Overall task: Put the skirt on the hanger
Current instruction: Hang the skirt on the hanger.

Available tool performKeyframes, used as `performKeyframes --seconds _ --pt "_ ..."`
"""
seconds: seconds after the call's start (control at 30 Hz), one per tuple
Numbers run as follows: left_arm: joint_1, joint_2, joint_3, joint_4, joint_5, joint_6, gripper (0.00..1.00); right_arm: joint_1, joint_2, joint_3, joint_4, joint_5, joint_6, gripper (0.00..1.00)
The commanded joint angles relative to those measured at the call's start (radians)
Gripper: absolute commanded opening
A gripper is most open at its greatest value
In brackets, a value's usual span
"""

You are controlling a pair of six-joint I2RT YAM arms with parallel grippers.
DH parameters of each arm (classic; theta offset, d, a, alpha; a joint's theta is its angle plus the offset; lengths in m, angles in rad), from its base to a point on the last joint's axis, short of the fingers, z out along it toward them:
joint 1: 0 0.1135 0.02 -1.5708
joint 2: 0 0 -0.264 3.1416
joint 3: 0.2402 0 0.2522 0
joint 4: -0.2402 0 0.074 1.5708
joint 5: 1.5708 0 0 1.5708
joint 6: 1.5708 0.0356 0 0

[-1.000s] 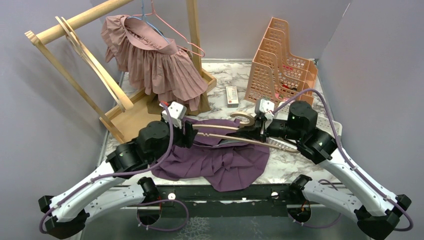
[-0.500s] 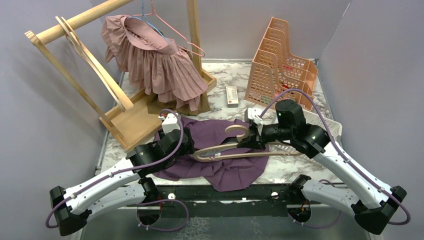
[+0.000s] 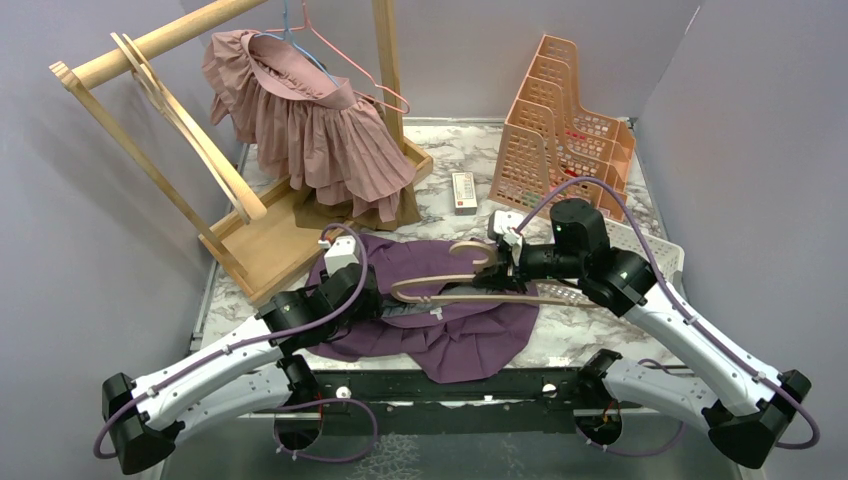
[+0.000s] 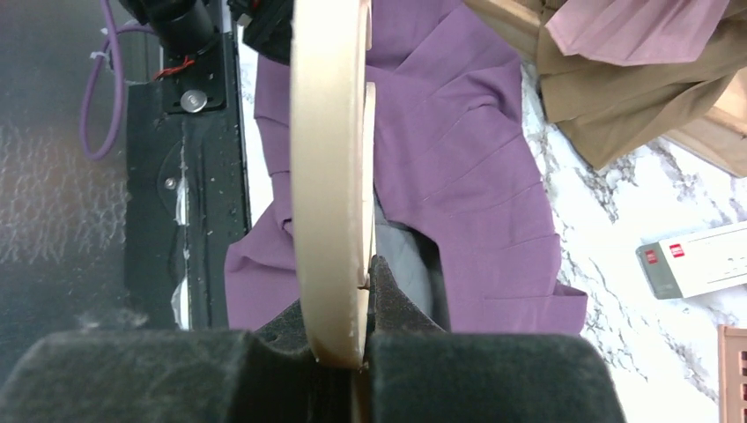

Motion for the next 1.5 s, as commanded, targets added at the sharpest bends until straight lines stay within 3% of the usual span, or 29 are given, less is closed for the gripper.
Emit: performKeyframes --seconds 0.0,0.17,0.4,0.53,0.6,1.03,1.1,1.33,1.47 --pt "0.007 -0.018 0.021 -0.054 0.07 -0.014 0.6 0.001 -0.01 -0.018 0.101 0.049 0.012 0.01" --pt "0.007 0.039 0.024 -0.118 0.078 -0.073 0.55 0.0 0.001 -0.025 0.12 0.059 0.009 0.01" --pt "0.009 0.079 0.071 -0.098 -0.082 -0.113 0.27 0.001 -0.002 -0.031 0.082 -0.051 -0.02 0.01" --pt "0.01 0.102 0.098 -0.074 -0.092 -0.086 0.13 0.001 0.009 -0.039 0.07 -0.099 -0.037 0.01" --pt "0.011 0.109 0.107 -0.073 -0.076 -0.075 0.0 0.001 0.009 -0.052 0.102 -0.1 -0.029 0.01" --pt "0.012 0.095 0.273 -0.002 0.202 -0.021 0.0 0.001 0.09 -0.156 0.504 -0.106 0.128 0.01" --pt "0.012 0.09 0.27 0.081 0.28 0.019 0.0 0.001 0.106 -0.19 0.612 -0.1 0.175 0.01" --pt "0.012 0.095 0.13 0.606 0.621 0.183 0.0 0.004 0.172 -0.303 0.942 -0.119 0.321 0.01" --pt "0.011 0.134 0.106 0.639 0.617 0.301 0.0 0.004 0.187 -0.323 1.0 -0.106 0.326 0.01"
